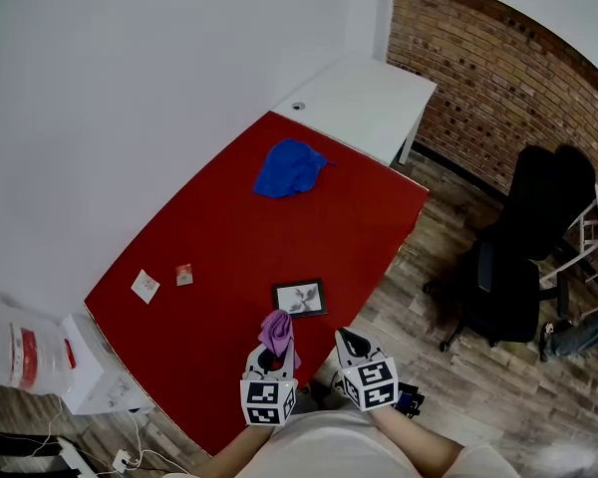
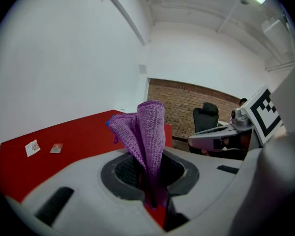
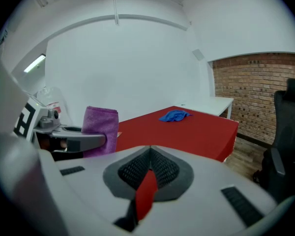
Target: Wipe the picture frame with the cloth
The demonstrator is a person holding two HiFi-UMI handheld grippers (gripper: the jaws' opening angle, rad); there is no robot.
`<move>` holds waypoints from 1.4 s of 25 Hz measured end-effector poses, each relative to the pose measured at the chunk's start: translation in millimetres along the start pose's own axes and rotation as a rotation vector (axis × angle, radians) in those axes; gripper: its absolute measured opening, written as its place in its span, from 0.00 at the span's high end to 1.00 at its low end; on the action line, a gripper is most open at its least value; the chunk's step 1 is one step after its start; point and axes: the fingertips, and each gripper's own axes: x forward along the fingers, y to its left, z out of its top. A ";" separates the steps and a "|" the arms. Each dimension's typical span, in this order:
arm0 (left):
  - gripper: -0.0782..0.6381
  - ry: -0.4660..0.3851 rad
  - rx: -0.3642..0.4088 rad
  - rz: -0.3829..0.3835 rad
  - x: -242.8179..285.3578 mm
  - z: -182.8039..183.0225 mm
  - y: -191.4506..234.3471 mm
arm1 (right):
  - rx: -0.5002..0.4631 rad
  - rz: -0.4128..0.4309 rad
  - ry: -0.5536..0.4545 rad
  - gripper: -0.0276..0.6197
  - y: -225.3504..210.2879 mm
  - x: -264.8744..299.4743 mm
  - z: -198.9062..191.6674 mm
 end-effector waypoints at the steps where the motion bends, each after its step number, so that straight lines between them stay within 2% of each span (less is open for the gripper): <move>1: 0.81 0.007 0.011 -0.004 2.7 0.0 1.1 | 0.001 0.001 0.001 0.95 -1.2 2.0 0.5; 6: 0.81 0.056 0.093 -0.032 21.5 -3.6 7.5 | 0.013 0.009 0.009 0.95 -6.2 10.6 0.3; 10: 0.81 0.122 0.235 -0.047 44.6 -14.9 20.2 | 0.016 0.005 0.013 0.95 -10.5 23.4 -2.1; 15: 0.81 0.192 0.371 -0.040 79.7 -21.7 48.1 | -0.007 -0.017 0.031 0.95 -18.4 49.1 -13.0; 21: 0.81 0.414 0.703 -0.071 135.6 -57.3 86.1 | 0.006 -0.020 0.060 0.95 -23.7 67.6 -30.1; 25: 0.81 0.519 0.943 -0.083 170.3 -71.9 107.1 | 0.030 -0.007 0.077 0.95 -20.9 71.5 -41.4; 27: 0.81 0.562 1.030 -0.100 184.5 -77.7 112.0 | 0.037 0.002 0.084 0.95 -17.7 71.6 -46.0; 32: 0.81 0.639 1.126 -0.155 207.4 -93.5 114.6 | 0.056 0.014 0.101 0.95 -12.0 70.3 -53.6; 35: 0.81 0.668 1.168 -0.149 210.5 -97.6 120.5 | 0.054 0.014 0.103 0.95 -14.3 71.8 -57.1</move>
